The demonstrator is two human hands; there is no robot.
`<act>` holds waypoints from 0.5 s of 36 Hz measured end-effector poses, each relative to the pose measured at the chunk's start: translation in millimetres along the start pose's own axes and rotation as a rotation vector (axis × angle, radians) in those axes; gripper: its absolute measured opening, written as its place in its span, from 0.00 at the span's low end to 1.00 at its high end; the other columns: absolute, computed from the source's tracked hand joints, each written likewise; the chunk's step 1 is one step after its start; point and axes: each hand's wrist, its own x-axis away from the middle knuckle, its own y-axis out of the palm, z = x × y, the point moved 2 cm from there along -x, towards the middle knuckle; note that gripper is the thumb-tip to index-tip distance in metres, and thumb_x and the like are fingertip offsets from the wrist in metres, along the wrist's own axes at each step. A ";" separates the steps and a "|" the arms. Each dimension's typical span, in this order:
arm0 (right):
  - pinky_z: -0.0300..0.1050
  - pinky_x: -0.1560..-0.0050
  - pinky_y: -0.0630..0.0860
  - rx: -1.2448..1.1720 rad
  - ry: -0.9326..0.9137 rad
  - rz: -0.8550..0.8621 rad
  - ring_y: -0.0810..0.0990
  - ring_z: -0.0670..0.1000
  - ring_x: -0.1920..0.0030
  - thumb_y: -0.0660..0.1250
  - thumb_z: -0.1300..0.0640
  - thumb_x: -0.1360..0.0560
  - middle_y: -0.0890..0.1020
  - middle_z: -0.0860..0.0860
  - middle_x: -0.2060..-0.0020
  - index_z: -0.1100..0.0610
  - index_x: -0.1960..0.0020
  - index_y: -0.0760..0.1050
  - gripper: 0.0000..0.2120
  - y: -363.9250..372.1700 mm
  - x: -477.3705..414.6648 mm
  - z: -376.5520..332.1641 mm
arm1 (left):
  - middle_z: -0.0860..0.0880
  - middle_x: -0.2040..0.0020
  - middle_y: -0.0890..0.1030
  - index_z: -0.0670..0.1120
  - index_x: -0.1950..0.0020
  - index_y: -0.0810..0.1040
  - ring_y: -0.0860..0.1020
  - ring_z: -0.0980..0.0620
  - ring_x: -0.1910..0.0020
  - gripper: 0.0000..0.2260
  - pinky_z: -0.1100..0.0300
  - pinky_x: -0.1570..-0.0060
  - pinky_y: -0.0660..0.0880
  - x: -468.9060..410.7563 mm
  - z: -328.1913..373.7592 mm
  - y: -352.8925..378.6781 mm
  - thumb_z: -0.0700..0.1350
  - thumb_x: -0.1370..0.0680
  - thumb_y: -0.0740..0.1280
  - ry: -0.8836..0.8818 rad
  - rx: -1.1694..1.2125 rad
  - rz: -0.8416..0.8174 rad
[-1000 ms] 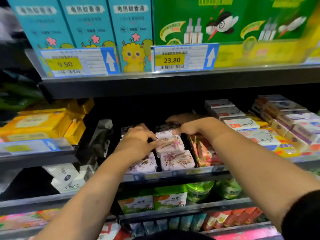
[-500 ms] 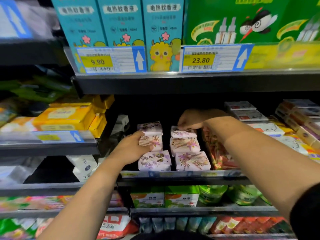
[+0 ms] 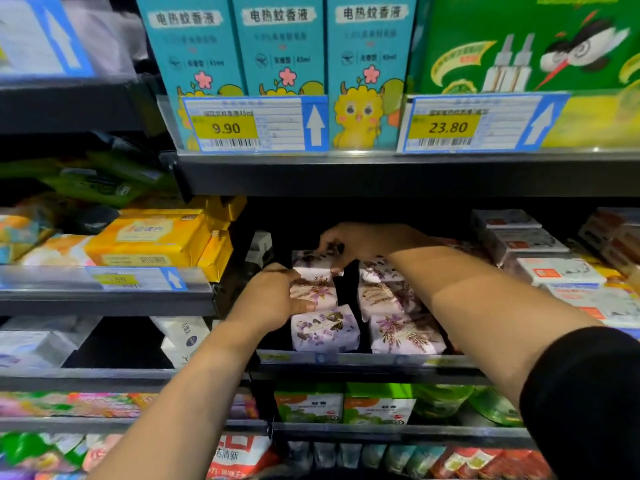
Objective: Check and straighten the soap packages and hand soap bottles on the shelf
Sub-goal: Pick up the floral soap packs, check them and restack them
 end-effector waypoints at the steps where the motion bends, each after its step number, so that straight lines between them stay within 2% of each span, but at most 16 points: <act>1: 0.34 0.53 0.68 -0.011 0.003 0.003 0.73 0.46 0.45 0.77 0.58 0.29 0.75 0.46 0.43 0.56 0.37 0.76 0.21 0.0 -1.1 -0.2 | 0.45 0.29 0.71 0.46 0.25 0.69 0.71 0.45 0.31 0.31 0.55 0.33 0.68 0.1 1.0 -2.1 0.53 0.25 0.74 0.005 -0.019 -0.006; 2: 0.33 0.53 0.69 -0.020 0.001 0.006 0.73 0.46 0.45 0.78 0.58 0.30 0.76 0.47 0.43 0.56 0.39 0.76 0.21 0.4 -1.9 -1.1 | 0.45 0.29 0.72 0.46 0.25 0.69 0.71 0.46 0.31 0.30 0.54 0.33 0.69 0.3 2.7 -3.9 0.52 0.25 0.73 0.014 -0.039 -0.009; 4: 0.37 0.50 0.71 -0.046 -0.003 0.020 0.75 0.49 0.44 0.79 0.59 0.31 0.77 0.52 0.43 0.59 0.41 0.77 0.21 3.5 -6.0 0.4 | 0.46 0.30 0.75 0.47 0.26 0.70 0.73 0.46 0.32 0.28 0.53 0.36 0.72 0.4 7.1 -6.3 0.50 0.24 0.73 0.049 -0.081 -0.028; 6: 0.43 0.48 0.72 -0.071 0.014 0.047 0.75 0.50 0.44 0.79 0.60 0.32 0.77 0.51 0.45 0.58 0.42 0.76 0.21 7.3 -7.9 2.5 | 0.47 0.31 0.76 0.48 0.26 0.69 0.74 0.46 0.34 0.28 0.53 0.38 0.72 -0.2 8.3 -7.2 0.49 0.24 0.72 0.067 -0.080 -0.064; 8: 0.44 0.47 0.72 -0.088 0.030 0.074 0.75 0.51 0.44 0.78 0.62 0.31 0.75 0.50 0.45 0.59 0.40 0.75 0.22 8.0 -6.6 5.5 | 0.47 0.30 0.75 0.50 0.23 0.66 0.73 0.46 0.33 0.31 0.53 0.37 0.72 -2.6 6.6 -7.6 0.49 0.24 0.73 0.073 -0.046 -0.086; 12: 0.33 0.54 0.70 -0.055 0.048 0.120 0.74 0.51 0.45 0.76 0.65 0.29 0.73 0.51 0.44 0.62 0.35 0.71 0.25 -2.4 5.2 16.1 | 0.45 0.28 0.72 0.47 0.23 0.65 0.71 0.44 0.30 0.32 0.53 0.35 0.71 -6.2 5.1 -1.7 0.51 0.24 0.72 0.074 0.015 -0.094; 15: 0.47 0.43 0.73 -0.077 0.120 0.218 0.76 0.57 0.41 0.78 0.66 0.31 0.77 0.58 0.42 0.64 0.36 0.73 0.27 -18.5 18.7 29.3 | 0.45 0.32 0.76 0.46 0.25 0.68 0.74 0.43 0.34 0.31 0.55 0.40 0.72 -7.6 7.2 2.1 0.56 0.24 0.72 0.056 -0.022 -0.025; 18: 0.55 0.39 0.72 -0.145 0.156 0.292 0.77 0.57 0.42 0.78 0.65 0.31 0.78 0.57 0.45 0.62 0.38 0.75 0.24 -30.3 33.5 40.7 | 0.46 0.35 0.79 0.48 0.28 0.71 0.75 0.45 0.37 0.30 0.57 0.44 0.73 -7.8 9.2 2.6 0.61 0.25 0.70 0.066 -0.017 0.059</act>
